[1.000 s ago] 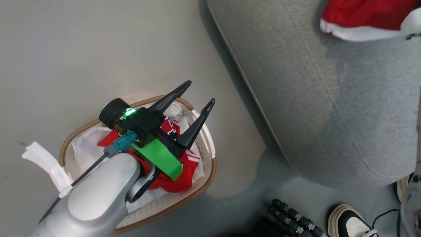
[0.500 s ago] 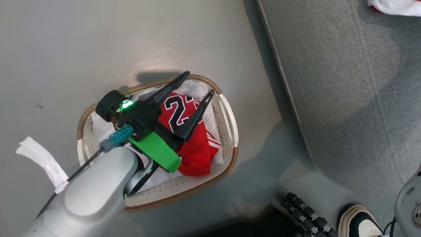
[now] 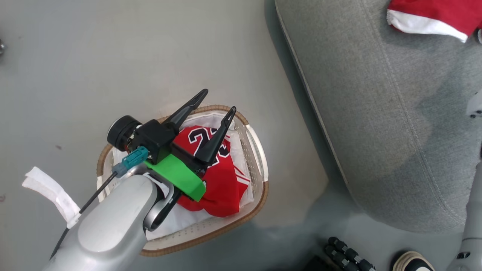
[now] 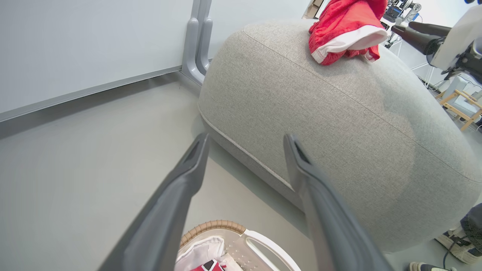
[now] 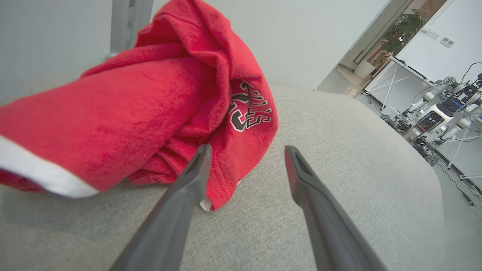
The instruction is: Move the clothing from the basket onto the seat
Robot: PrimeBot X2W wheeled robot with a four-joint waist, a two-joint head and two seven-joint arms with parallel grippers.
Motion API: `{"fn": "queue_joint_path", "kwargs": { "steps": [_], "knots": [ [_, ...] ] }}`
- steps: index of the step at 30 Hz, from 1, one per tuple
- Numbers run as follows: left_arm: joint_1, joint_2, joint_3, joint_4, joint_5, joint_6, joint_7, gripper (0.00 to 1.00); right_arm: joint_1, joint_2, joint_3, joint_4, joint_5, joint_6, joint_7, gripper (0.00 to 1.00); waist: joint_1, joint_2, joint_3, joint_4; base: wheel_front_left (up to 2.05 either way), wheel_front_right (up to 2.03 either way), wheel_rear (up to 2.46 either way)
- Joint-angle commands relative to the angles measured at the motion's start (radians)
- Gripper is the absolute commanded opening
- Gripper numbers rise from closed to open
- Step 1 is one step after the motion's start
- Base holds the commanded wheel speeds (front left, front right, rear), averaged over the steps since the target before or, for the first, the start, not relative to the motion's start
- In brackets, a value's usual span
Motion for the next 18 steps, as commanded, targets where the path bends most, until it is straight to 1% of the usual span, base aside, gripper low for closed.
{"fn": "queue_joint_path", "kwargs": {
  "steps": [1,8,14,18],
  "knots": [
    [0.022,-0.007,0.016,0.005,0.011,-0.003,0.001,1.00,0.030,0.002,0.030,-0.015,0.013,-0.001,-0.002,1.00,-0.0001,0.0000,-0.054,0.004,0.00,0.00,0.00],
    [0.100,-0.036,0.129,0.023,0.047,-0.003,0.001,1.00,0.106,0.013,0.256,-0.121,0.116,-0.001,-0.002,1.00,-0.0001,0.0000,-0.130,0.036,0.00,0.00,0.00],
    [0.156,-0.069,0.242,0.029,0.080,-0.003,0.001,1.00,0.135,0.018,0.401,-0.156,0.190,-0.001,-0.002,1.00,-0.0001,0.0000,-0.183,0.090,0.00,0.00,0.00],
    [0.186,-0.100,0.333,0.038,0.107,-0.003,0.001,1.00,0.153,0.019,0.474,-0.157,0.221,-0.001,-0.002,1.00,-0.0001,0.0000,-0.214,0.135,0.00,0.00,0.00]
  ]
}}
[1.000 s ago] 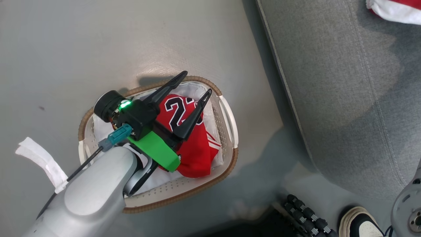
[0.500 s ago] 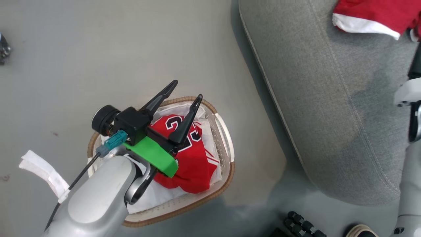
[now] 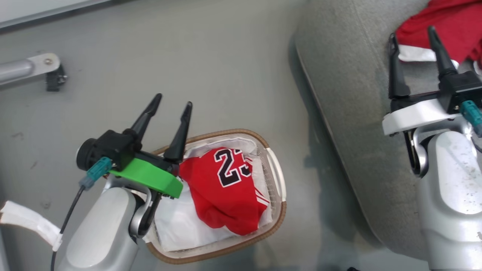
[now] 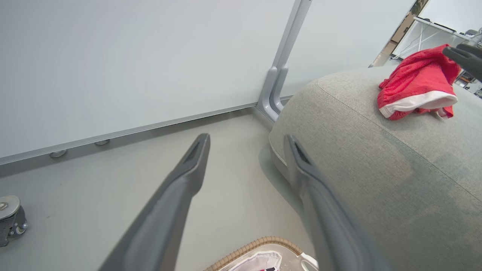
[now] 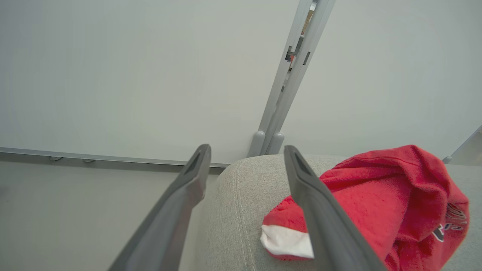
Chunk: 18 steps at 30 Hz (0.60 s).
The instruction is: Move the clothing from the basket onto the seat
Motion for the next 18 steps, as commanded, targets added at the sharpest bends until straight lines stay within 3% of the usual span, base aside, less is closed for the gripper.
{"fn": "queue_joint_path", "kwargs": {
  "steps": [1,8,18],
  "knots": [
    [0.020,-0.008,0.030,0.002,0.020,-0.003,0.001,1.00,0.018,-0.003,0.018,0.000,0.012,-0.001,-0.002,1.00,0.0000,0.0000,-0.047,0.058,0.00,0.00,0.00],
    [0.079,-0.068,0.187,0.032,0.084,-0.003,0.000,1.00,0.079,0.003,0.084,0.014,0.053,-0.001,-0.002,1.00,0.0000,0.0000,-0.111,0.141,0.00,0.00,0.00],
    [0.205,-0.112,0.303,0.052,0.139,-0.003,0.001,1.00,0.213,0.007,0.085,0.020,0.090,-0.001,-0.002,1.00,0.0000,0.0000,-0.229,0.215,0.00,0.00,0.00]
  ]
}}
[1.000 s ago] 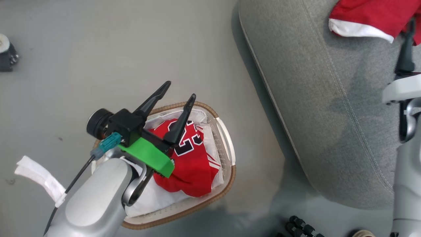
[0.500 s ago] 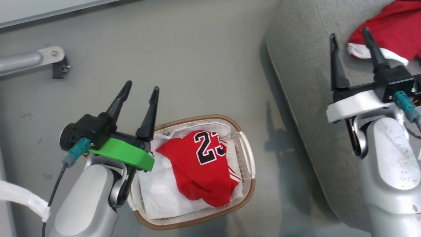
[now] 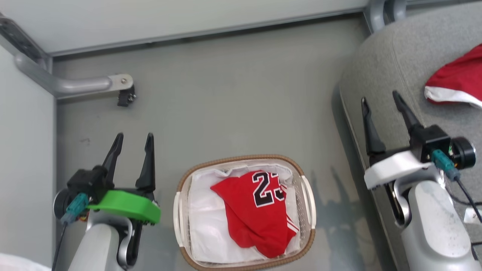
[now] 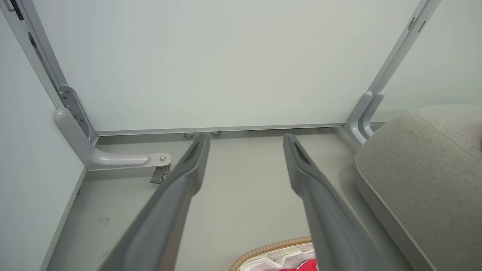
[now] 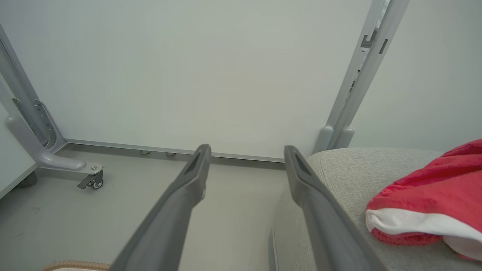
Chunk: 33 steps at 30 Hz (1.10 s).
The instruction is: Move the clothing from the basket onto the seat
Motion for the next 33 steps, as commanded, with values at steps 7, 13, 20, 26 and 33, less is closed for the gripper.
{"fn": "queue_joint_path", "kwargs": {
  "steps": [7,13,20,26,33],
  "knots": [
    [0.107,-0.018,0.060,-0.003,0.027,-0.003,0.001,1.00,0.104,-0.003,0.005,0.008,0.044,-0.001,-0.002,1.00,0.0000,0.0000,-0.130,0.049,0.00,0.00,0.00],
    [0.171,-0.037,0.099,-0.008,0.034,-0.003,0.001,1.00,0.173,-0.003,0.007,0.012,0.071,-0.001,-0.002,1.00,0.0000,0.0000,-0.179,0.043,0.00,0.00,0.00],
    [0.237,-0.055,0.125,-0.017,0.044,-0.003,0.001,1.00,0.241,-0.003,0.014,0.020,0.096,-0.001,-0.002,1.00,0.0000,0.0000,-0.238,0.028,0.00,0.00,0.00],
    [0.276,-0.069,0.129,-0.036,0.054,-0.003,0.001,1.00,0.278,-0.003,0.021,0.014,0.116,-0.001,-0.002,1.00,0.0000,0.0000,-0.266,0.020,0.00,0.00,0.00],
    [0.294,-0.077,0.111,-0.045,0.055,-0.003,0.001,1.00,0.291,-0.003,0.026,0.005,0.124,-0.001,-0.002,1.00,0.0000,0.0000,-0.265,0.015,0.00,0.00,0.00]
  ]
}}
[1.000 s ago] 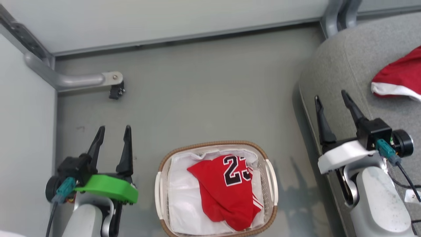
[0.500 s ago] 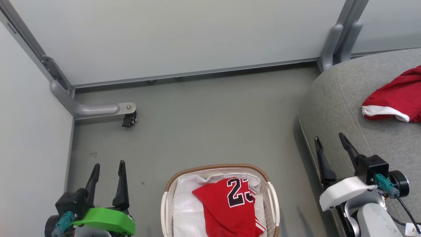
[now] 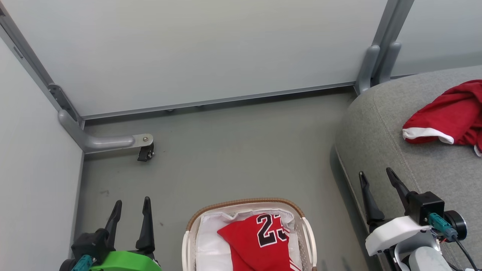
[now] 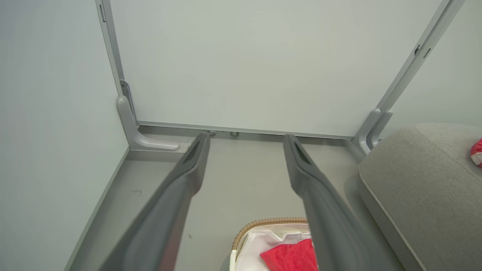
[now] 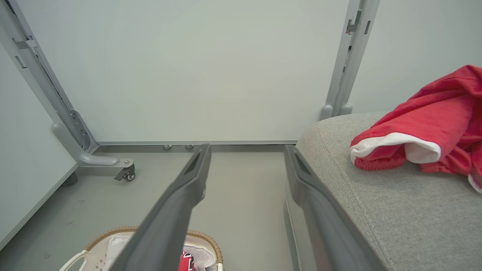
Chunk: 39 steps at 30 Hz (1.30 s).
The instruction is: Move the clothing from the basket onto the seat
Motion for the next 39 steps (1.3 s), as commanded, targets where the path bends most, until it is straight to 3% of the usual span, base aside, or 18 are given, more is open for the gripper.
{"fn": "queue_joint_path", "kwargs": {
  "steps": [1,11,20,39],
  "knots": [
    [0.012,-0.002,-0.003,-0.003,0.001,-0.003,0.001,1.00,0.009,-0.003,0.002,-0.006,0.006,-0.001,-0.002,1.00,0.0001,0.0000,0.006,-0.003,0.00,0.00,0.00],
    [-0.051,0.006,-0.058,0.021,-0.017,-0.003,0.001,1.00,-0.054,-0.003,0.003,-0.035,0.010,-0.001,-0.002,1.00,0.0001,0.0000,0.086,-0.027,0.00,0.00,0.00],
    [-0.169,0.032,-0.156,0.069,-0.056,-0.003,0.001,1.00,-0.177,-0.003,0.035,-0.112,0.018,-0.001,-0.002,1.00,0.0001,0.0000,0.246,-0.084,0.00,0.00,0.00],
    [-0.501,0.137,-0.455,0.276,-0.216,-0.003,0.001,1.00,-0.408,-0.003,0.116,-0.260,0.075,-0.001,-0.002,1.00,0.0001,0.0000,0.607,-0.216,0.00,0.00,0.00]
  ]
}}
